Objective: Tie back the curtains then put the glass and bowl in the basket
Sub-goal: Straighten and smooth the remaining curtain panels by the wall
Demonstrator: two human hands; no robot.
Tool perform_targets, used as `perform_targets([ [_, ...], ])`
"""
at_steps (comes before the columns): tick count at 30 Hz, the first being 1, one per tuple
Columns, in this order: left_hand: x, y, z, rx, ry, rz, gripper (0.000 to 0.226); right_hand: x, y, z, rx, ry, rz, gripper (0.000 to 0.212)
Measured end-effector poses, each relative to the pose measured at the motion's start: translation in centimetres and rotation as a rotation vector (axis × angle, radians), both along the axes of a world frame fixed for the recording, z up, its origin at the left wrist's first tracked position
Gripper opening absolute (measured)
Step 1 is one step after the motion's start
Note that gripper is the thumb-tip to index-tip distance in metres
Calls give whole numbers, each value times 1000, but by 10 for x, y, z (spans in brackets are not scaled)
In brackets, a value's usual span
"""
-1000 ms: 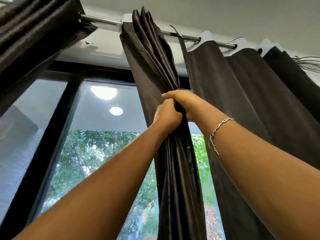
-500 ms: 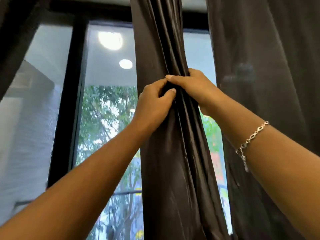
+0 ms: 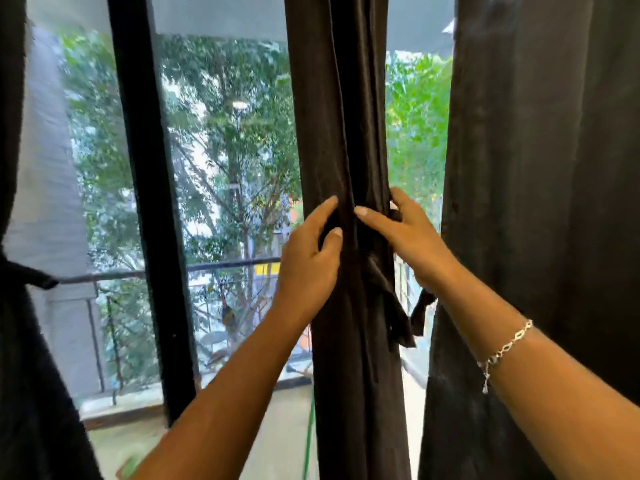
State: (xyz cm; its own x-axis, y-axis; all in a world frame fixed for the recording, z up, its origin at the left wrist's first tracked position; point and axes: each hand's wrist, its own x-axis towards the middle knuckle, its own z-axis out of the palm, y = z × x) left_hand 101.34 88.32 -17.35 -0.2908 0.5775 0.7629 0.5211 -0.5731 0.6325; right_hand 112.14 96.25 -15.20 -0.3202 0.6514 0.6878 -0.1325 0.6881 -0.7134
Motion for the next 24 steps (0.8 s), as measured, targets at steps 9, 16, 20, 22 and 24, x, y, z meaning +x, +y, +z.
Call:
perform_targets([
  [9,-11,-24,-43,-35,-162,96,49,5,-31,-63,-134,-4,24,18],
  [16,-36,-36,-36,3,-179,379,35,-11,-50,-83,257,116,-290,36],
  [20,-30,-43,-39,222,-211,741,23,-29,-61,-86,255,97,-133,40],
  [22,-23,-43,-46,286,-255,786,19,-35,-59,-90,222,37,-85,41],
  [24,-20,-39,-55,264,-293,796,18,-37,-56,-93,197,-6,-48,45],
])
